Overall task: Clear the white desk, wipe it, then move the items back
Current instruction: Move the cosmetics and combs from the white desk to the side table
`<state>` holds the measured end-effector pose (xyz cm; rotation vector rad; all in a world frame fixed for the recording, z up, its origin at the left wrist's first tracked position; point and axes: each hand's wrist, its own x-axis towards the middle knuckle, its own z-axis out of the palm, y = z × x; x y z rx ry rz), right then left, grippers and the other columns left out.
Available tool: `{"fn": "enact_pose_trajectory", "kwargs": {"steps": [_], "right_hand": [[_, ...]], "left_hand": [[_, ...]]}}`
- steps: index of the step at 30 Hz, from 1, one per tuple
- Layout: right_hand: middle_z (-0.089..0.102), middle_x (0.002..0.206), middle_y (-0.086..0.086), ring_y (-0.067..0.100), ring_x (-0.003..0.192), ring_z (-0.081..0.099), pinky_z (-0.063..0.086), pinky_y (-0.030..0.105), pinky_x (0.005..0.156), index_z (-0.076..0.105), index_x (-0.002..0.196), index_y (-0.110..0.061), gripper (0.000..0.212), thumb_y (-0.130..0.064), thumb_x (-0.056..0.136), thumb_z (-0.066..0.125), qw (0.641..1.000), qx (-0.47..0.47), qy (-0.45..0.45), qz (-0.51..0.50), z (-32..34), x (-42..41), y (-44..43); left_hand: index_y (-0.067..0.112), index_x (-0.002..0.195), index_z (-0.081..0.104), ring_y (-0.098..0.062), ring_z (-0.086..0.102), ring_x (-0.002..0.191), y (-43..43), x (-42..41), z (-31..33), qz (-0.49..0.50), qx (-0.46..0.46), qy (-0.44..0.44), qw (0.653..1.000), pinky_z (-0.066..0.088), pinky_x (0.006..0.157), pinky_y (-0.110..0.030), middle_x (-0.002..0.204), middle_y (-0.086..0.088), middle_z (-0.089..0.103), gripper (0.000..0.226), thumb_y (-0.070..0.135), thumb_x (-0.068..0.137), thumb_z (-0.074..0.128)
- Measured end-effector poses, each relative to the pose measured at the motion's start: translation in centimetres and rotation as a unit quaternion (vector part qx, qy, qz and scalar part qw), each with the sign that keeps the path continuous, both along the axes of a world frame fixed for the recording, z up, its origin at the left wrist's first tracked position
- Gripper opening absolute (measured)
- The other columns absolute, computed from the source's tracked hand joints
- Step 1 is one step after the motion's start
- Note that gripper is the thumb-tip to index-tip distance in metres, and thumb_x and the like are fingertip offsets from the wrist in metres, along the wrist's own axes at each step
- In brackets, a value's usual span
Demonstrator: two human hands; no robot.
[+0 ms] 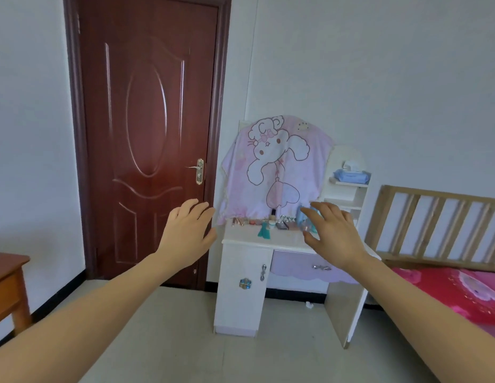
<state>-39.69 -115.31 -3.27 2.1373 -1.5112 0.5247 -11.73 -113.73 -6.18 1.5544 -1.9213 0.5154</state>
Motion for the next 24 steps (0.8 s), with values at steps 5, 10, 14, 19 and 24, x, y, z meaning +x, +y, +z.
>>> {"fn": "enact_pose_trajectory", "kwargs": {"steps": [5, 10, 14, 19, 24], "right_hand": [[0.056, 0.126, 0.013, 0.031, 0.118, 0.051, 0.039, 0.045, 0.093, 0.056, 0.123, -0.011, 0.051, -0.022, 0.075, 0.071, 0.999, 0.023, 0.019, 0.014, -1.9, 0.2, -6.6], [0.043, 0.139, 0.005, 0.023, 0.129, 0.037, 0.029, 0.040, 0.101, 0.042, 0.135, -0.019, 0.053, -0.031, 0.086, 0.056, 0.998, 0.045, 0.034, -0.026, -3.3, -2.7, -14.9], [0.034, 0.145, 0.000, 0.020, 0.133, 0.028, 0.026, 0.035, 0.102, 0.033, 0.139, -0.023, 0.053, -0.035, 0.090, 0.047, 0.997, 0.059, -0.015, -0.038, -3.8, -5.8, -22.0], [0.038, 0.142, 0.001, 0.021, 0.130, 0.032, 0.029, 0.034, 0.098, 0.035, 0.138, -0.022, 0.052, -0.034, 0.089, 0.049, 0.997, 0.071, -0.006, -0.026, -3.3, -8.4, -31.3], [0.046, 0.134, 0.001, 0.019, 0.126, 0.036, 0.027, 0.031, 0.094, 0.041, 0.134, -0.020, 0.045, -0.032, 0.092, 0.046, 0.994, 0.092, -0.027, 0.045, -6.4, -6.5, -39.0]], "left_hand": [[0.002, 0.096, 0.069, -0.032, 0.062, 0.101, -8.0, -1.0, -1.2, -0.027, 0.031, 0.026, 0.999, 0.051, 0.074, -0.042, 0.097, -0.010, 0.070, 0.043, 0.029, 0.077, 0.040], [0.008, 0.120, 0.058, -0.025, 0.045, 0.123, -17.2, -2.9, -3.9, -0.034, 0.045, 0.027, 0.998, 0.041, 0.092, -0.040, 0.124, -0.007, 0.058, 0.041, 0.029, 0.087, 0.045], [0.014, 0.132, 0.045, -0.019, 0.028, 0.132, -24.9, -6.2, -3.7, -0.037, 0.046, 0.071, 0.996, 0.029, 0.099, -0.033, 0.136, -0.002, 0.046, 0.041, 0.026, 0.093, 0.045], [0.014, 0.132, 0.044, -0.020, 0.029, 0.132, -33.2, -9.7, -2.1, -0.054, 0.029, 0.090, 0.994, 0.026, 0.100, -0.034, 0.136, -0.002, 0.046, 0.042, 0.023, 0.091, 0.047], [0.015, 0.130, 0.048, -0.019, 0.031, 0.131, -38.8, -9.0, -5.5, -0.036, 0.051, 0.091, 0.994, 0.028, 0.101, -0.034, 0.134, 0.000, 0.048, 0.040, 0.025, 0.091, 0.049]]}}
